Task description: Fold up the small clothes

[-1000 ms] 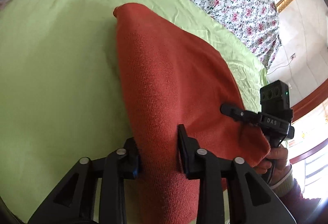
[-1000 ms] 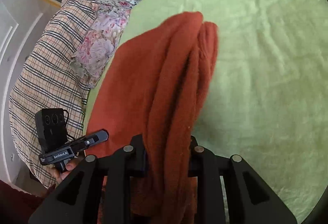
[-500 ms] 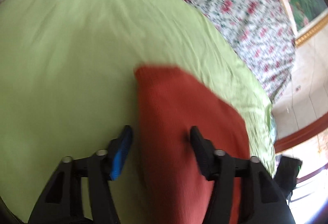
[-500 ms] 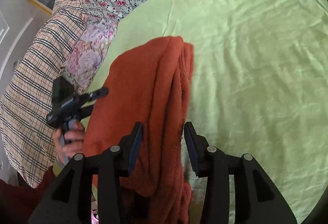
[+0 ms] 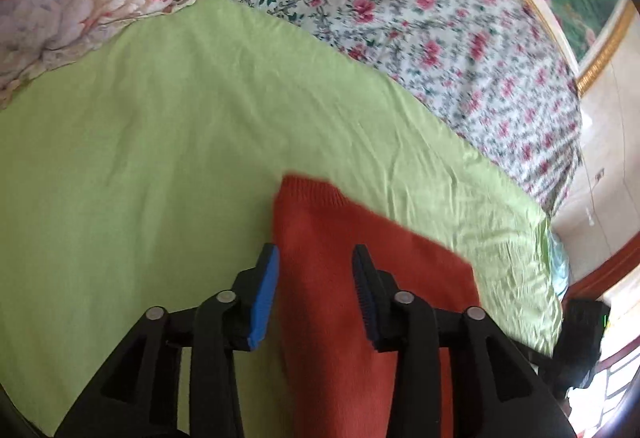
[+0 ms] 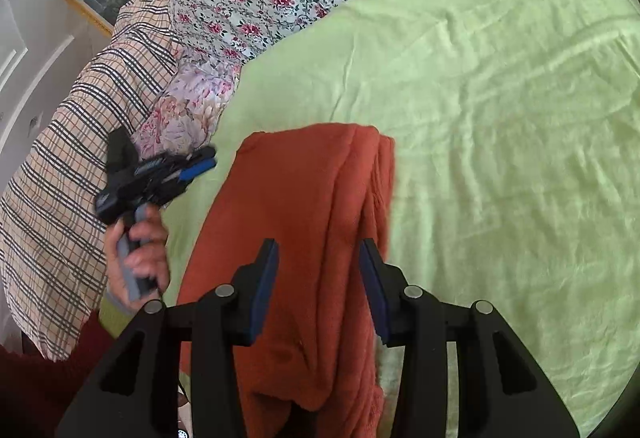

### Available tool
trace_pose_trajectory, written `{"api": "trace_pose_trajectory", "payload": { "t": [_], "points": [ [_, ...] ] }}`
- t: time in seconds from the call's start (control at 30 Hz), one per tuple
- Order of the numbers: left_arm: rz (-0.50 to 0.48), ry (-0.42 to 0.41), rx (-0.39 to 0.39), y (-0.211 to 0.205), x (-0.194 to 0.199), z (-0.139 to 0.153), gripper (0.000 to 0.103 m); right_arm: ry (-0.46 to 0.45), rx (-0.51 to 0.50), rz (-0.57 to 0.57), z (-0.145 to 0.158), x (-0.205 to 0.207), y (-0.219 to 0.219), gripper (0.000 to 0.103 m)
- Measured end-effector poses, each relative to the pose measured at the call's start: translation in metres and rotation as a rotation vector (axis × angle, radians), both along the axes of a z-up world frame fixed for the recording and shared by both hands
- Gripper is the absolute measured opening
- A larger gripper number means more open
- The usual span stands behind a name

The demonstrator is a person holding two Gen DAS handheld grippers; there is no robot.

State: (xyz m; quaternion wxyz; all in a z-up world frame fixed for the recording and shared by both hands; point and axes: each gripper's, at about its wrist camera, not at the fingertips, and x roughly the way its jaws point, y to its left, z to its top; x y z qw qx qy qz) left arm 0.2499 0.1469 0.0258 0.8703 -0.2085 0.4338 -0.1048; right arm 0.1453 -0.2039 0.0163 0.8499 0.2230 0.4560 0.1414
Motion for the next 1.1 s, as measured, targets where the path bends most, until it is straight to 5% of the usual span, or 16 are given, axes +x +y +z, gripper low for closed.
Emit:
{"api": "trace_pose_trajectory", "payload": {
  "t": [0.27, 0.5, 0.83, 0.93, 0.97, 1.03, 1.1],
  "points": [
    [-0.098, -0.02, 0.205, -0.03, -0.133, 0.001, 0.054, 0.051, -0.051, 0.003, -0.012, 0.013, 0.011, 0.042],
    [-0.215, -0.031, 0.322, -0.051, -0.221, -0.011, 0.068, 0.066, -0.023, 0.034, 0.0, -0.042, 0.019, 0.042],
    [-0.207, -0.002, 0.438, -0.079, -0.236, -0.051, 0.07, 0.125, -0.111, 0.077, 0.0, -0.093, 0.042, 0.043],
    [-0.174, -0.015, 0.433, -0.077, -0.233, -0.05, 0.07, 0.103, -0.124, 0.114, 0.004, -0.09, 0.054, 0.016],
    [-0.162, -0.012, 0.435, -0.077, -0.23, -0.049, 0.067, 0.088, -0.13, 0.125, 0.008, -0.088, 0.059, 0.005],
    [-0.15, -0.015, 0.428, -0.077, -0.228, -0.047, 0.059, 0.035, -0.098, 0.137, 0.022, -0.086, 0.065, 0.005],
    [-0.111, 0.002, 0.487, -0.077, -0.223, -0.048, 0.024, -0.078, 0.005, 0.142, 0.048, -0.089, 0.064, 0.005]
  ]
}}
